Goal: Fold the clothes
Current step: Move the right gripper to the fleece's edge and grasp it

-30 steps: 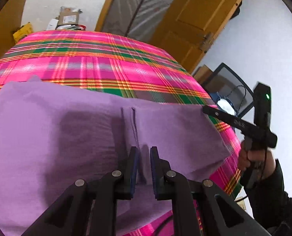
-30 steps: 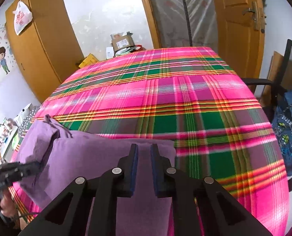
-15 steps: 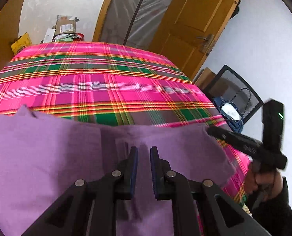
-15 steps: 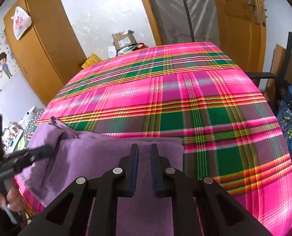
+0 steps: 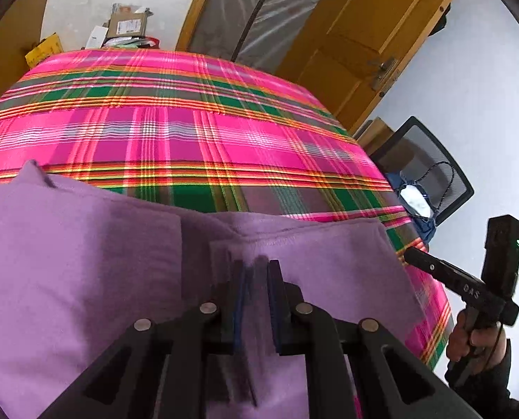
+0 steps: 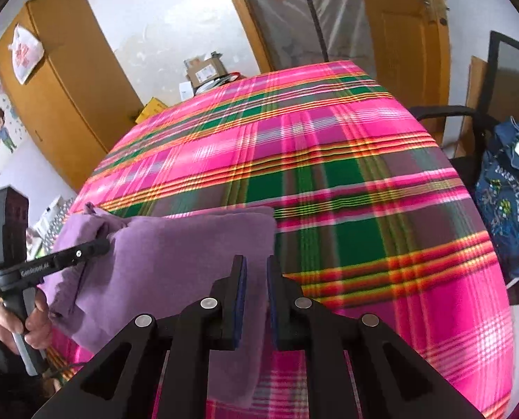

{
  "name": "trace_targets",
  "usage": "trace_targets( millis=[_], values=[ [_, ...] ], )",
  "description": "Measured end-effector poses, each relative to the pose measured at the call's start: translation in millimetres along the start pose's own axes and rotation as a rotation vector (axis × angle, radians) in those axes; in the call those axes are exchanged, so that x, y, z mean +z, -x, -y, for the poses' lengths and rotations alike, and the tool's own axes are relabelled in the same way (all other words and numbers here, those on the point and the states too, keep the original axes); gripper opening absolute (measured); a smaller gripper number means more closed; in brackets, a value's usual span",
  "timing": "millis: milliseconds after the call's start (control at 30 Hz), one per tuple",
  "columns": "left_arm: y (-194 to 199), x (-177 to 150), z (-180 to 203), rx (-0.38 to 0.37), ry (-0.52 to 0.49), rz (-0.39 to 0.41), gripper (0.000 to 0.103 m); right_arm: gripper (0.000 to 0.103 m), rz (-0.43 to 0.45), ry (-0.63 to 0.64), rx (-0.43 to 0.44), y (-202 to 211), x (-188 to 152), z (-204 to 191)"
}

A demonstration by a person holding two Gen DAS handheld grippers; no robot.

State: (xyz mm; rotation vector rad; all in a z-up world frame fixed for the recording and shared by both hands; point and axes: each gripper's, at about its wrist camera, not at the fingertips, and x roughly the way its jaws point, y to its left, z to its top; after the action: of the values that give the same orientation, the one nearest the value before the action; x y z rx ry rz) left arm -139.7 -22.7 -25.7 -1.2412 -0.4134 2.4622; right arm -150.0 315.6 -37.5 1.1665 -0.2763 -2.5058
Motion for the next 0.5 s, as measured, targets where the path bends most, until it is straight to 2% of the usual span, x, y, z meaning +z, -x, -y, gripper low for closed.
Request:
trace_targets(
  millis=[100, 167, 267, 500],
  values=[
    [11, -10, 1, -0.011, -0.004, 0.004, 0.012, 0.014, -0.005, -0.034, 0.021, 7, -5, 10],
    [18, -16, 2, -0.013, -0.008, 0.006, 0.012, 0.022, -0.009, -0.06, 0.031, 9, -8, 16],
    [25, -26, 3, -0.021, -0.013, 0.008, 0.012, 0.025, -0.016, -0.088, 0.056, 10, -14, 20],
    [29, -44, 8, -0.039, -0.032, -0.013, 0.012, 0.025, -0.033, -0.02, 0.094, 14, -28, 6]
  ],
)
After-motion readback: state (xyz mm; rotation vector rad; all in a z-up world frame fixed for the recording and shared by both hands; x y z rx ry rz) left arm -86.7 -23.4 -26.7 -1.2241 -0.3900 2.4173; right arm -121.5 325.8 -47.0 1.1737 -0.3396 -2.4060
